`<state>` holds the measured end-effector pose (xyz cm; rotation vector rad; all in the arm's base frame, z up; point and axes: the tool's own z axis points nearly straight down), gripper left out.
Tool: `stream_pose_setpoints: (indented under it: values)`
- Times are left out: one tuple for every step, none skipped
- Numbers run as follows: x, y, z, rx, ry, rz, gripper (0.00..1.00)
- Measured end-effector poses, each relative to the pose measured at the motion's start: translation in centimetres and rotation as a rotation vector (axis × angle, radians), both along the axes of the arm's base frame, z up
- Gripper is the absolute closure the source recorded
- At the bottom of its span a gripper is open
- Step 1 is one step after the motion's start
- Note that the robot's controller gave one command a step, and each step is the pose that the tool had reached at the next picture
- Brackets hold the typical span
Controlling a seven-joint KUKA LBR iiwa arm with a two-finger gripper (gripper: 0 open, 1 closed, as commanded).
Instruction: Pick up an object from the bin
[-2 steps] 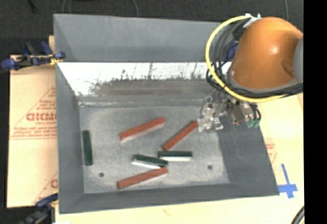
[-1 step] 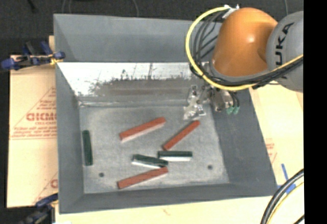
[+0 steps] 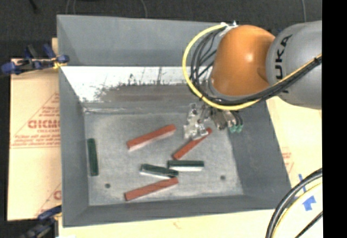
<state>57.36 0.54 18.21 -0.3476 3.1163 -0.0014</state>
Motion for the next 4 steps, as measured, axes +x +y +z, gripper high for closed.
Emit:
stream_pose_setpoints:
  values:
    - [-0.5, 0.4, -1.3, -0.001, 0.002, 0.258, 1.00]
    - [-0.5, -0.8, -1.3, 0.001, 0.003, 0.163, 1.00]
    - [-1.5, -3.6, 2.0, -0.001, 0.005, 0.386, 1.00]
    - [-1.3, -4.7, 2.9, -0.003, 0.000, 0.465, 1.00]
